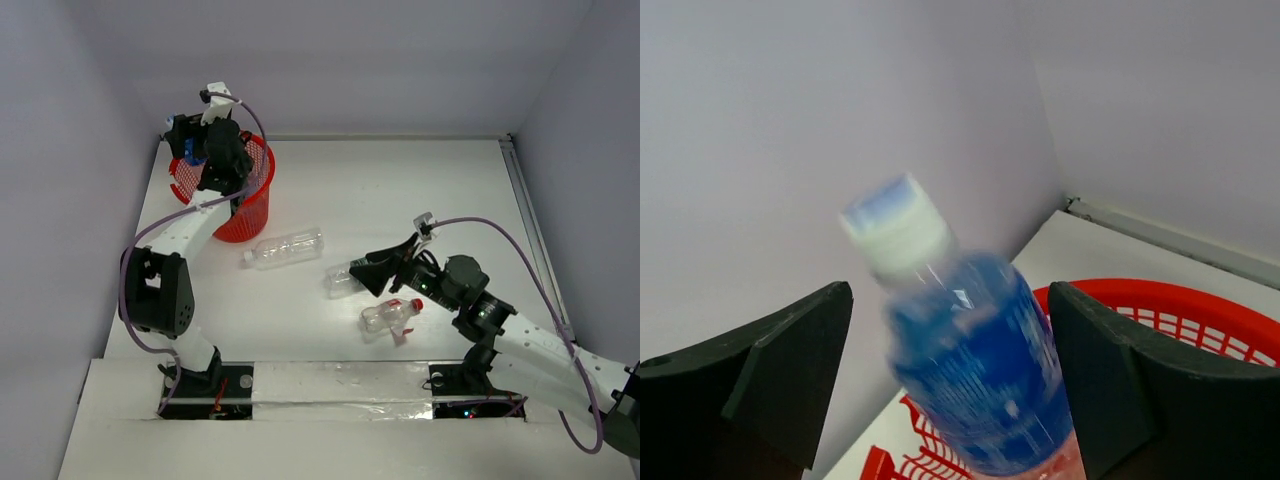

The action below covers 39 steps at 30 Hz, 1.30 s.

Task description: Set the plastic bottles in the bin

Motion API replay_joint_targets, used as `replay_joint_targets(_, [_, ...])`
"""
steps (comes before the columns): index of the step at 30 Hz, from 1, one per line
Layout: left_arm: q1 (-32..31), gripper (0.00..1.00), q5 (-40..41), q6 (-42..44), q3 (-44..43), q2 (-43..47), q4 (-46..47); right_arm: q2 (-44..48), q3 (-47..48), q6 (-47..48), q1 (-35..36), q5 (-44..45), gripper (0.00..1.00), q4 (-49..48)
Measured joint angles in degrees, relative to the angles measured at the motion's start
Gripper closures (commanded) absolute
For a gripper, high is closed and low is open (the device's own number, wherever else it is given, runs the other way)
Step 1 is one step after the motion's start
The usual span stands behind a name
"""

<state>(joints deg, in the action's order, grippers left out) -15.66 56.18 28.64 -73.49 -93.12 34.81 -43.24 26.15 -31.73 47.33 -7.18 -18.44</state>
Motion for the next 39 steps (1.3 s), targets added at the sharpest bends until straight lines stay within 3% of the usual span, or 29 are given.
replay_joint_targets(5, [0.0, 0.14, -1.4, -5.3, 0.1, 0.8, -2.0, 1.1, -0.7, -0.7, 0.0, 0.1, 0.17, 0.1])
replay_joint_targets(7, [0.0, 0.14, -3.1, -8.6, 0.2, 2.2, -4.5, 1.7, -0.8, -1.1, 0.0, 0.5, 0.26, 0.6])
replay_joint_targets(9, [0.0, 0.15, -5.3, -12.5, 0.3, 4.4, -7.7, 2.4, -0.8, -1.7, 0.0, 1.7, 0.41, 1.6])
replay_joint_targets(10, [0.0, 0.16, -6.8, -14.7, 0.4, 5.9, -9.5, 2.8, -0.8, -2.3, 0.0, 2.6, 0.59, 2.2])
replay_joint_targets(13, [-0.2, 0.21, -12.3, -22.7, 0.8, 11.7, -14.5, 3.5, -0.8, -4.4, 0.0, 6.4, 0.85, 4.9])
replay_joint_targets(16, [-1.7, 0.27, -18.1, -29.6, 2.2, 18.4, -17.9, 3.1, -1.0, -7.1, 0.0, 10.7, 0.92, 8.1])
replay_joint_targets(24, [-15.3, 0.38, -33.1, -41.6, 12.0, 36.8, -26.8, 0.4, -1.6, -10.7, 0.0, 14.8, 0.94, 19.1])
replay_joint_targets(27, [-16.7, 0.38, -38.7, -44.2, 16.4, 43.8, -31.2, 0.4, -0.7, -10.8, 0.0, 15.0, 0.89, 25.1])
replay_joint_targets(29, [-16.9, 0.38, -42.0, -45.6, 19.2, 48.6, -33.7, 0.4, 1.2, -10.8, 0.0, 15.2, 0.74, 30.1])
replay_joint_targets(30, [-16.9, 0.38, -43.3, -46.2, 20.4, 51.0, -34.9, 0.4, 2.3, -10.9, 0.0, 15.4, 0.62, 32.3])
replay_joint_targets(31, [-16.9, 0.38, -44.7, -46.7, 21.9, 53.5, -36.1, 0.5, 3.5, -11.1, 0.0, 15.6, 0.34, 34.6])
replay_joint_targets(34, [-17.0, 0.37, -48.3, -47.9, 25.8, 60.6, -38.8, 1.7, 6.5, -12.0, 0.0, 16.5, 0.05, 41.7])
replay_joint_targets(39, [-17.3, 0.37, -53.3, -49.2, 31.2, 70.8, -40.8, 0.8, 13.5, -15.3, 0.0, 18.1, 0.0, 53.9])
